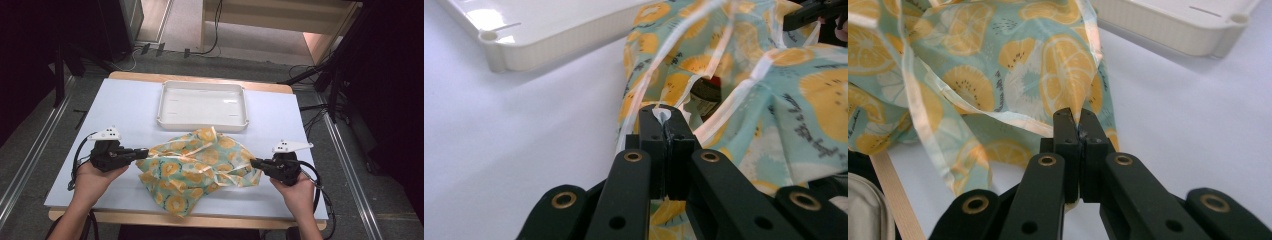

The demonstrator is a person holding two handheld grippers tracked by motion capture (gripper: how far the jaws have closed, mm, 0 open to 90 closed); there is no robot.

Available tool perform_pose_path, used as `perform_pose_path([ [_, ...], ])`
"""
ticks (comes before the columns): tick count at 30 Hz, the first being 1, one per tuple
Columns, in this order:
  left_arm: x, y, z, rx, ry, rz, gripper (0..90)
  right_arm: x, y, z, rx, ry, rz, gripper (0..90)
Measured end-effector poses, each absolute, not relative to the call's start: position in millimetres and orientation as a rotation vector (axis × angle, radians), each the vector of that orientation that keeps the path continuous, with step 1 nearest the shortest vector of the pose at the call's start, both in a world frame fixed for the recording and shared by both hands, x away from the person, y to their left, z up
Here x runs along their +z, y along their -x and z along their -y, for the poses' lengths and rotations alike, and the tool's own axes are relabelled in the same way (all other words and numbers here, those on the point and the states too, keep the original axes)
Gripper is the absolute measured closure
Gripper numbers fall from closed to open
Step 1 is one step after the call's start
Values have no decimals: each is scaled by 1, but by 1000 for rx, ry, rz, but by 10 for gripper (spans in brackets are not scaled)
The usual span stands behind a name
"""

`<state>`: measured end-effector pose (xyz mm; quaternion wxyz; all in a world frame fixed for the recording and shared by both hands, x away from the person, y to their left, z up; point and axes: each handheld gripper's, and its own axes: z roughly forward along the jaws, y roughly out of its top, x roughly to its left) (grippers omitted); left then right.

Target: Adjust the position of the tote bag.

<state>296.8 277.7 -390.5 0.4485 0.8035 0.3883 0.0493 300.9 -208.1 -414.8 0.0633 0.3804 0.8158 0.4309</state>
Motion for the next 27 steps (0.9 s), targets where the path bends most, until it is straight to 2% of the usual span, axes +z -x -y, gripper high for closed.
perform_pose_path([
  [11,-393,-295,-294,127,-1974,-1033,900,-422,-298,243,1228,-1281,-2395,900],
  [16,-396,-298,-288,96,-1994,-1018,895,-428,-301,249,1215,-1327,-2394,900],
  [21,-391,-297,-283,98,-1974,-992,767,-419,-299,245,1260,-1276,-2379,622],
  [25,-382,-299,-285,108,-1950,-979,640,-402,-294,243,1336,-1221,-2327,590],
  [27,-375,-301,-285,96,-1936,-973,616,-395,-292,243,1434,-1211,-2300,582],
])
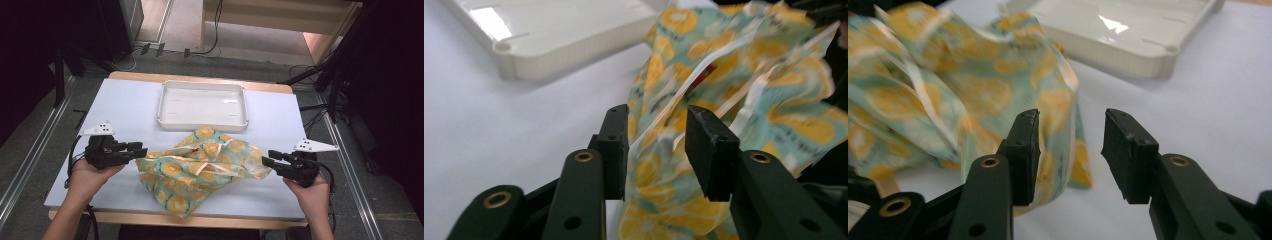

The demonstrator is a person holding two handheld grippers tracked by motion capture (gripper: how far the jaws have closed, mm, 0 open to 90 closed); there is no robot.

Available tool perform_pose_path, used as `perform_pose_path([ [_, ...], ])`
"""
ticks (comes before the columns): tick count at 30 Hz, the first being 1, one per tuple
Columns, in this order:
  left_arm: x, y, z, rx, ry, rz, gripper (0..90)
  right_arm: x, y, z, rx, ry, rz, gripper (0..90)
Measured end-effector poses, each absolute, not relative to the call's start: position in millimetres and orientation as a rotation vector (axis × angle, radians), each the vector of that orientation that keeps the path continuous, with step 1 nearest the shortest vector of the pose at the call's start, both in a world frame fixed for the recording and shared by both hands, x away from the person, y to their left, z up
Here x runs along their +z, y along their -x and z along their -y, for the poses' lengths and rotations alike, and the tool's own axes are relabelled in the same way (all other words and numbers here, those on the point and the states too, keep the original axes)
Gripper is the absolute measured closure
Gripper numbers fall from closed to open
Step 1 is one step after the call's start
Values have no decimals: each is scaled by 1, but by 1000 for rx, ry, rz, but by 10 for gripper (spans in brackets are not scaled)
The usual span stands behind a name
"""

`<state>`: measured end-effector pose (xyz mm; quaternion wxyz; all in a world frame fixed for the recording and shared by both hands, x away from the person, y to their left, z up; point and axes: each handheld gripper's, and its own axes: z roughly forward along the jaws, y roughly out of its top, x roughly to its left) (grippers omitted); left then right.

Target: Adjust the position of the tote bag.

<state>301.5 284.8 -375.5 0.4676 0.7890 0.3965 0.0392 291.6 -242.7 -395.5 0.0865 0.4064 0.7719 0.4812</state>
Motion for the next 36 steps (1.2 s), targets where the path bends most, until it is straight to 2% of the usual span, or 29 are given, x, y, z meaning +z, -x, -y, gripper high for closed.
perform_pose_path([
  [5,-362,-308,-273,112,-1966,-941,624,-390,-291,246,1466,-1223,-2288,545],
  [6,-360,-310,-270,111,-1979,-935,631,-389,-292,247,1472,-1227,-2286,578],
  [8,-357,-314,-261,113,-1998,-914,654,-388,-292,246,1496,-1215,-2291,728],
  [10,-355,-318,-251,104,-2015,-893,685,-388,-294,238,1492,-1207,-2329,842],
  [12,-354,-322,-242,91,-2017,-872,697,-391,-297,224,1465,-1194,-2377,900],
  [21,-363,-338,-227,15,-1988,-881,698,-407,-319,152,1390,-1026,-2567,900],
  [27,-363,-337,-226,20,-2000,-880,689,-412,-330,121,1417,-986,-2634,900],
  [32,-363,-333,-221,25,-2024,-867,644,-407,-328,99,1445,-910,-2662,900],
  [36,-361,-330,-219,15,-2023,-849,643,-403,-323,83,1472,-844,-2690,900],
])
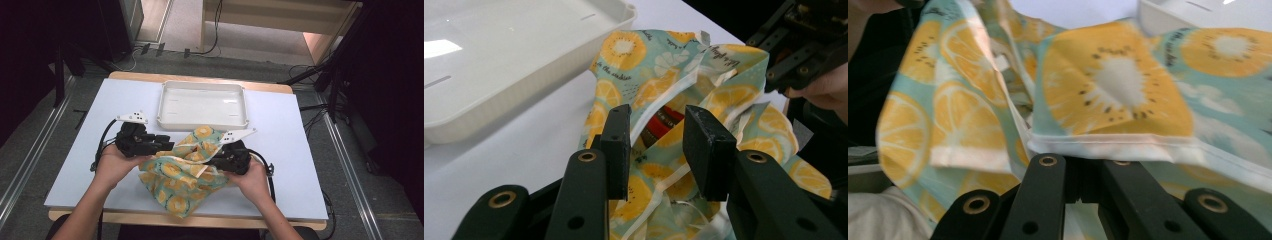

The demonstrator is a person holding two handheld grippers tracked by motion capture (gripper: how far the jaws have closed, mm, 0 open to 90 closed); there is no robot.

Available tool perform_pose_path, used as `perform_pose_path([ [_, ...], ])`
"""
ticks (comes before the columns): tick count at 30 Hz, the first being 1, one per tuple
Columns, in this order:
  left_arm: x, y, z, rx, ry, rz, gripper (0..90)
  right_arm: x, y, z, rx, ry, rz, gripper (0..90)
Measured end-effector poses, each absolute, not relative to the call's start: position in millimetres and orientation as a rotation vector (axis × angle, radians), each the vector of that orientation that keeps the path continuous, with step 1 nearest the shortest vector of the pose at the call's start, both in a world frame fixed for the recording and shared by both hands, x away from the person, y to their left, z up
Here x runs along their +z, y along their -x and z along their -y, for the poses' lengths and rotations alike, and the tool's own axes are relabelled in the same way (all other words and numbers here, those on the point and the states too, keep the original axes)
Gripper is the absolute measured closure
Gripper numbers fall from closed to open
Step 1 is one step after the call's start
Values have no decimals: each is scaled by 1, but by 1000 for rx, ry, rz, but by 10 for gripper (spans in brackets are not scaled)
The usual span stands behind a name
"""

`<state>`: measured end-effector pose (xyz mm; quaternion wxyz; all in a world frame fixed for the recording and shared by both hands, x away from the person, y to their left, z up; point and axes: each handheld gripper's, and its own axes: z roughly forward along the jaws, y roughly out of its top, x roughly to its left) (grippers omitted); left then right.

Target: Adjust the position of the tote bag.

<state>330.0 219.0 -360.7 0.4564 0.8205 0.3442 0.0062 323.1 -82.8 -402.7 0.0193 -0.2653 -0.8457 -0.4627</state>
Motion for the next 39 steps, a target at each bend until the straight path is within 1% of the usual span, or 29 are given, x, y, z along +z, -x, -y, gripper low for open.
perform_pose_path([
  [6,-355,-326,-218,19,-2024,-854,631,-406,-308,66,-1388,735,2607,900],
  [11,-355,-314,-213,7,-2031,-838,615,-406,-290,58,-1393,674,2611,899],
  [18,-366,-303,-206,-19,-2071,-824,624,-415,-272,52,-1348,644,2619,892],
  [25,-379,-291,-206,-30,-2079,-826,633,-427,-266,50,-1308,641,2613,886],
  [29,-387,-284,-208,-30,-2084,-835,630,-426,-265,58,-1318,673,2630,841],
  [36,-394,-277,-211,-25,-2094,-834,624,-414,-270,89,-1401,800,2688,809],
  [39,-392,-274,-210,-18,-2085,-822,623,-411,-271,101,-1418,840,2692,763],
])
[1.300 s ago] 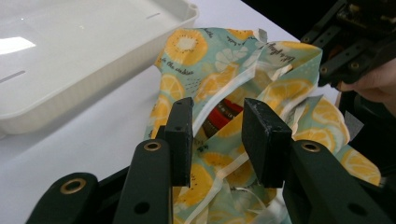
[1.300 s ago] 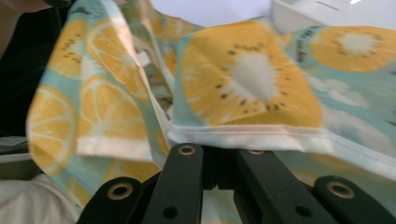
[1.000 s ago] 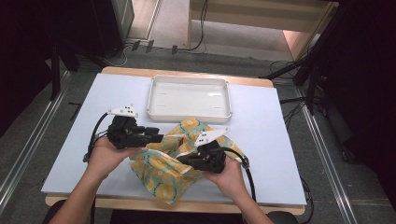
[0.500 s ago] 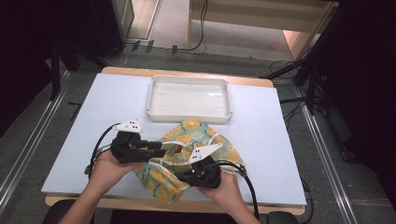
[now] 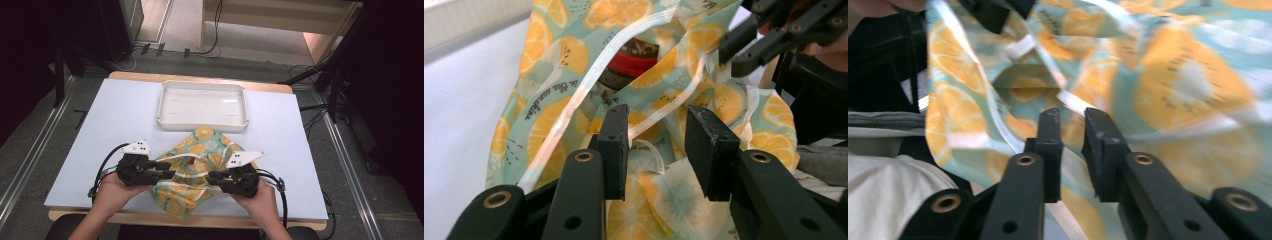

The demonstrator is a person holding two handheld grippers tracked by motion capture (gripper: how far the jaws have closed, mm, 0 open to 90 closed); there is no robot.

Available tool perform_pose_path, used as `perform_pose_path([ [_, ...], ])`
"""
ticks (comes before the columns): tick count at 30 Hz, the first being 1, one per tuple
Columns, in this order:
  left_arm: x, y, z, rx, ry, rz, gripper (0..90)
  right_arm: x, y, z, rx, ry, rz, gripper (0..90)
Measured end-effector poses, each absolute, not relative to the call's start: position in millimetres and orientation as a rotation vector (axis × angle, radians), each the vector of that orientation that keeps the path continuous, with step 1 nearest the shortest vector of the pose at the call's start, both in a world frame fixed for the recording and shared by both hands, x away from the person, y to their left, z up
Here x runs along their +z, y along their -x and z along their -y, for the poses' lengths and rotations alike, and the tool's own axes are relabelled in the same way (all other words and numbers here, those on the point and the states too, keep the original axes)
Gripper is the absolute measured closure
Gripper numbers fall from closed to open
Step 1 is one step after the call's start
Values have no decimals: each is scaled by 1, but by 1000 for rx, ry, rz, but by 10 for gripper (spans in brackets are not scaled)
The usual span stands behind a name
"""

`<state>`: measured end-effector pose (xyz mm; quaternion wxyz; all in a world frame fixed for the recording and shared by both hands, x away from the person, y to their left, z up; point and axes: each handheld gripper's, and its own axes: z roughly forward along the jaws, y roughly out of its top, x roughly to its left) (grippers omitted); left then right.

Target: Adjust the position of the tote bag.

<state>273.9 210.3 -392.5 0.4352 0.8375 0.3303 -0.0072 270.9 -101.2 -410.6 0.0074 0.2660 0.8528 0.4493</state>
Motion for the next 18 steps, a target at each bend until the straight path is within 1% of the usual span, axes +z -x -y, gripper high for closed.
perform_pose_path([
  [1,-391,-272,-210,-13,-2082,-818,623,-410,-271,106,1406,-836,-2655,733],
  [6,-388,-266,-210,-8,-2065,-793,626,-408,-273,121,1397,-889,-2610,644],
  [9,-387,-263,-210,-13,-2058,-786,633,-410,-275,121,1395,-922,-2611,578],
  [11,-387,-263,-209,-16,-2062,-780,643,-412,-279,117,1393,-934,-2622,558],
  [14,-387,-263,-208,-19,-2070,-775,655,-411,-291,105,1445,-972,-2621,585],
  [18,-386,-261,-208,-21,-2062,-767,675,-409,-303,91,1508,-971,-2605,811],
])
